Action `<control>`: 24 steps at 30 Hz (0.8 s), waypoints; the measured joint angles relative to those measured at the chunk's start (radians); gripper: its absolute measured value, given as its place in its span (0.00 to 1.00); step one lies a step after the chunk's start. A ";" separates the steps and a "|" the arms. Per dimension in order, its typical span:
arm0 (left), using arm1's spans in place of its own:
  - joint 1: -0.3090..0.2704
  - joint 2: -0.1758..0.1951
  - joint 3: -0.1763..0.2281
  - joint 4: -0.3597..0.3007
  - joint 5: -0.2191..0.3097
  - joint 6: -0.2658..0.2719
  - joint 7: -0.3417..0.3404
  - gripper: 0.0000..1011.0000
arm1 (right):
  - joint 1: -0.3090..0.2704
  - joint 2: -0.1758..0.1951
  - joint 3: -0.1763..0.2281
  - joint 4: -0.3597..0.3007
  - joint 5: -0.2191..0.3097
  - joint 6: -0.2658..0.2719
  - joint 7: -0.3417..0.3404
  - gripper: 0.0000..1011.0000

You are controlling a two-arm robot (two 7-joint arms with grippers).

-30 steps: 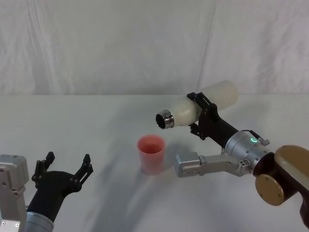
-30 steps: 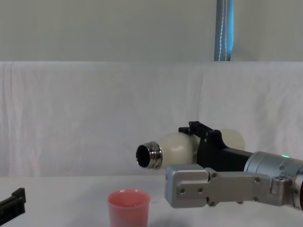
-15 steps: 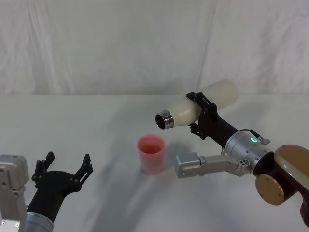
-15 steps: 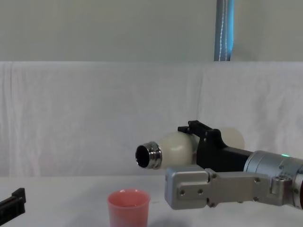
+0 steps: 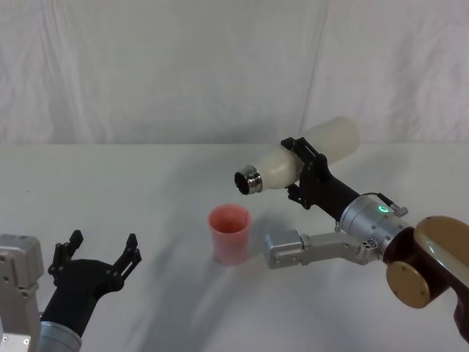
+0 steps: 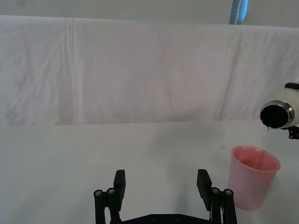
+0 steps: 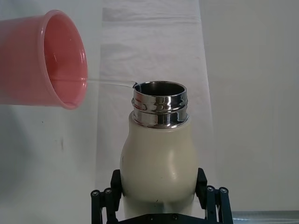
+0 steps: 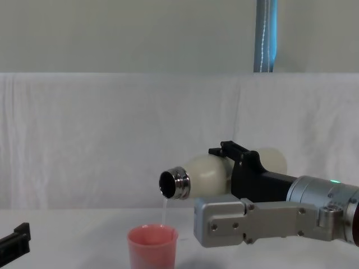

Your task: Grasp the thermos with one hand and pour water into the cup lid.

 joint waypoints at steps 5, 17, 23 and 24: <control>0.000 0.000 0.000 0.000 0.000 0.000 0.000 0.99 | 0.006 -0.001 -0.003 0.005 -0.002 -0.001 0.000 0.94; 0.000 0.000 0.000 0.000 0.000 0.000 0.000 0.99 | 0.016 -0.003 -0.011 0.013 -0.006 -0.005 -0.002 0.94; 0.000 0.000 0.000 0.000 0.000 0.000 0.000 0.99 | 0.021 -0.004 -0.013 0.016 -0.007 -0.006 -0.002 0.94; 0.000 0.000 0.000 0.000 0.000 0.000 0.000 0.99 | 0.022 -0.004 -0.014 0.017 -0.007 -0.006 -0.002 0.94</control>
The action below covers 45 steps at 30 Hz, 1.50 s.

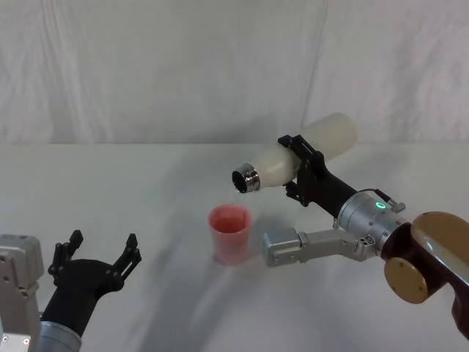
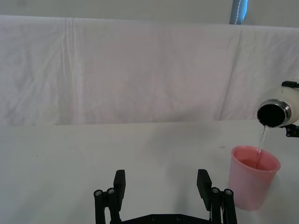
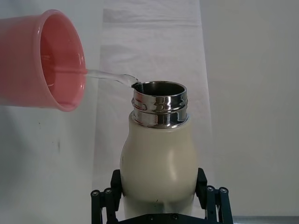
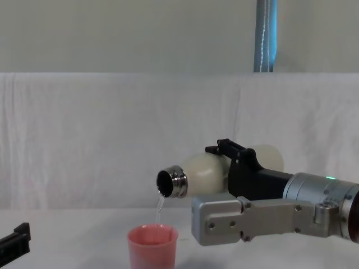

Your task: Grasp the thermos with one hand and pour water into the cup lid.

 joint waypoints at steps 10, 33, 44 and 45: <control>0.000 0.000 0.000 0.000 0.000 0.000 0.000 0.99 | 0.004 -0.001 -0.002 0.004 0.000 -0.002 -0.002 0.94; 0.000 0.000 0.000 0.000 0.000 0.000 0.000 0.99 | 0.009 -0.001 -0.005 0.013 0.001 -0.007 -0.009 0.94; 0.000 0.000 0.000 0.000 0.000 0.000 0.000 0.99 | 0.012 -0.002 -0.006 0.019 0.001 -0.009 -0.013 0.94; 0.000 0.000 0.000 0.000 0.000 0.000 0.000 0.99 | 0.012 -0.002 -0.006 0.019 0.001 -0.009 -0.013 0.94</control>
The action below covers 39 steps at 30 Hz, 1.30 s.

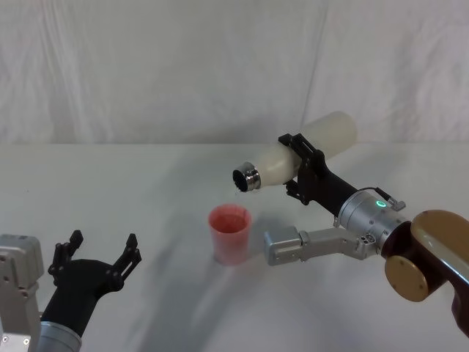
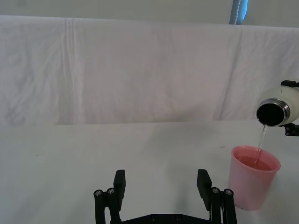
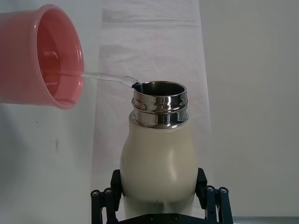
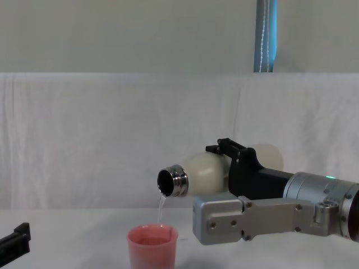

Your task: Grasp the thermos with one hand and pour water into the cup lid.

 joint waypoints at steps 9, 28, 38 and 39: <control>0.000 0.000 0.000 0.000 0.000 0.000 0.000 0.99 | 0.000 0.002 -0.001 0.000 -0.001 -0.001 -0.001 0.94; 0.000 0.000 0.000 0.000 0.000 0.000 0.000 0.99 | 0.002 0.005 -0.005 0.001 -0.007 -0.002 -0.003 0.94; 0.000 0.000 0.000 0.000 0.000 0.000 0.000 0.99 | 0.002 0.005 -0.005 0.001 -0.007 0.000 -0.003 0.94; 0.000 0.000 0.000 0.000 0.000 0.000 0.000 0.99 | 0.002 0.005 -0.005 0.001 -0.007 0.000 -0.003 0.94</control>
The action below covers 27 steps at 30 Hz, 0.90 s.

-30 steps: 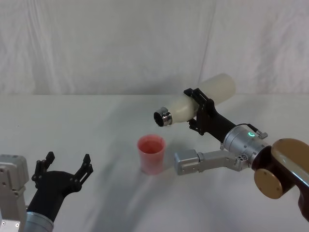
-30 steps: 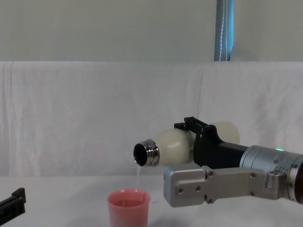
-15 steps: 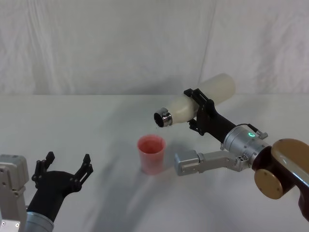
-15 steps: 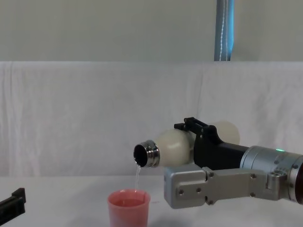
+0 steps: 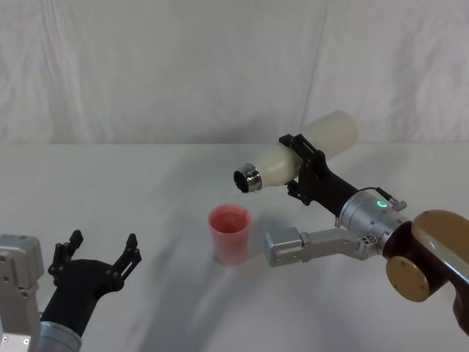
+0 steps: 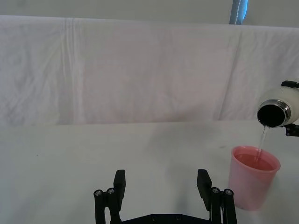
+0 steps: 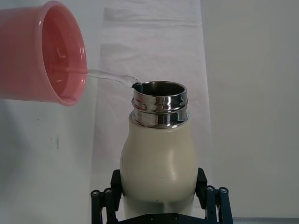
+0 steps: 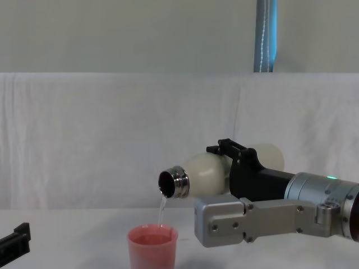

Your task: Grasp the thermos with one hand and pour water into the cup lid.

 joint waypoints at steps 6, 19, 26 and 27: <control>0.000 0.000 0.000 0.000 0.000 0.000 0.000 0.99 | 0.001 0.000 -0.001 0.000 -0.002 0.000 0.000 0.94; 0.000 0.000 0.000 0.000 0.000 0.000 0.000 0.99 | 0.001 0.000 -0.003 0.001 -0.003 0.000 -0.004 0.94; 0.000 0.000 0.000 0.000 0.000 0.000 0.000 0.99 | 0.000 -0.003 0.002 0.002 0.007 0.000 -0.003 0.94; 0.000 0.000 0.000 0.000 0.000 0.000 0.000 0.99 | -0.001 -0.004 0.003 0.002 0.010 0.000 -0.001 0.94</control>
